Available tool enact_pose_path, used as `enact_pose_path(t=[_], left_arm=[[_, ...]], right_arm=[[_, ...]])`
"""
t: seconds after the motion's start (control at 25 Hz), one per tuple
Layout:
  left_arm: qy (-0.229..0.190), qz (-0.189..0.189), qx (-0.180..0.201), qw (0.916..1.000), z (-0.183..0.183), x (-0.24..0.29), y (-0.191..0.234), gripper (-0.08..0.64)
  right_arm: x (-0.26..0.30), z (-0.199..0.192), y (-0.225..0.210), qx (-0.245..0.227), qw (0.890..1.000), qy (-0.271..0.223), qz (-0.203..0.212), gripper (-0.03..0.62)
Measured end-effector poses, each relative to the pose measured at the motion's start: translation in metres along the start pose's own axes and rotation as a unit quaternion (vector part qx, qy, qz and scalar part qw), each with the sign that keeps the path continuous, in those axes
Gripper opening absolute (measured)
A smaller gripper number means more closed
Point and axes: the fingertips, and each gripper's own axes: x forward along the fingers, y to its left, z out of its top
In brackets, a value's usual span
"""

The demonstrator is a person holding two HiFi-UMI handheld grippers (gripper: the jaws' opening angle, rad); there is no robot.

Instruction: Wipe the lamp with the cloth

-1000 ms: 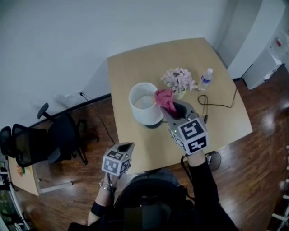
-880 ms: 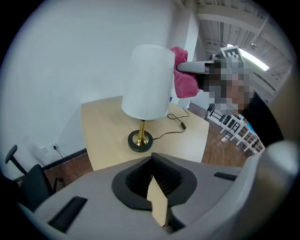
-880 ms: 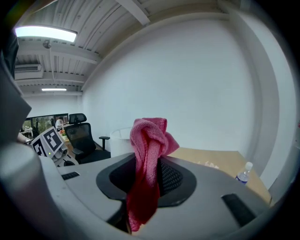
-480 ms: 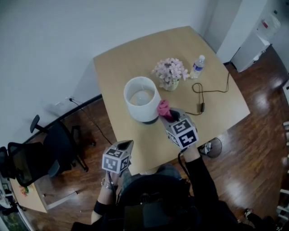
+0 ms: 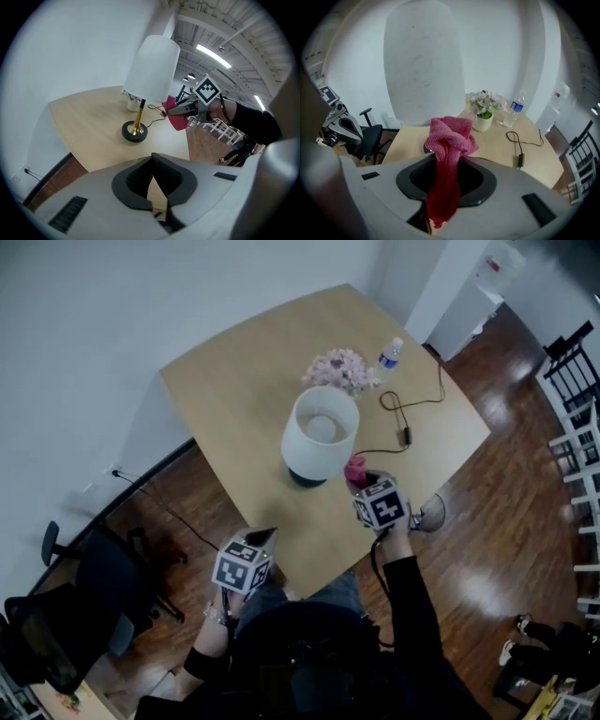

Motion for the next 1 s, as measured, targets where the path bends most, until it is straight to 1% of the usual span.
enact_pose_path(t=[0.08,0.16,0.24,0.32,0.36,0.44,0.48,0.52,0.56,0.64,0.72,0.8,0.88,1.0], left_arm=[[0.002,-0.017,0.012,0.9998,-0.003,-0.005,0.005,0.0],[0.004,-0.034,0.023,0.9991,-0.004,-0.01,0.005,0.0],[0.007,-0.049,0.035,0.9982,-0.006,-0.016,0.004,0.0],[0.012,-0.056,0.049,0.9971,-0.011,-0.021,0.007,0.0],[0.015,-0.056,0.056,0.9968,-0.014,-0.023,0.01,0.0],[0.019,-0.05,0.061,0.9967,-0.016,-0.027,0.02,0.0],[0.019,-0.045,0.06,0.997,-0.015,-0.028,0.025,0.0],[0.019,-0.039,0.059,0.9973,-0.013,-0.03,0.028,0.0],[0.019,-0.033,0.058,0.9976,-0.01,-0.031,0.03,0.0],[0.021,-0.02,0.064,0.9975,-0.004,-0.038,0.032,0.0],[0.028,-0.008,0.077,0.9966,0.002,-0.044,0.038,0.0],[0.033,-0.005,0.079,0.9963,0.008,-0.041,0.05,0.0],[0.039,-0.016,0.081,0.9959,0.012,-0.034,0.062,0.0],[0.043,-0.051,0.105,0.9922,0.02,-0.023,0.075,0.0]], right_arm=[[-0.009,-0.01,0.011,0.026,1.0,0.006,-0.011,0.117],[-0.03,-0.011,0.029,0.042,0.999,-0.013,-0.019,0.117],[-0.061,0.004,0.055,0.037,0.998,-0.051,-0.03,0.117],[-0.097,0.036,0.085,0.017,0.994,-0.102,-0.044,0.117],[-0.111,0.055,0.099,0.013,0.99,-0.133,-0.04,0.117],[-0.129,0.097,0.126,0.03,0.98,-0.199,-0.002,0.117],[-0.132,0.115,0.136,0.042,0.974,-0.222,0.019,0.117],[-0.132,0.129,0.142,0.048,0.97,-0.235,0.029,0.118],[-0.131,0.14,0.144,0.047,0.97,-0.239,0.028,0.118],[-0.129,0.154,0.144,0.04,0.971,-0.235,0.011,0.118],[-0.126,0.162,0.138,0.043,0.972,-0.231,-0.002,0.117],[-0.118,0.163,0.131,0.044,0.974,-0.223,-0.014,0.117],[-0.112,0.164,0.129,0.054,0.974,-0.221,-0.021,0.117],[-0.113,0.173,0.14,0.087,0.966,-0.24,-0.029,0.117]])
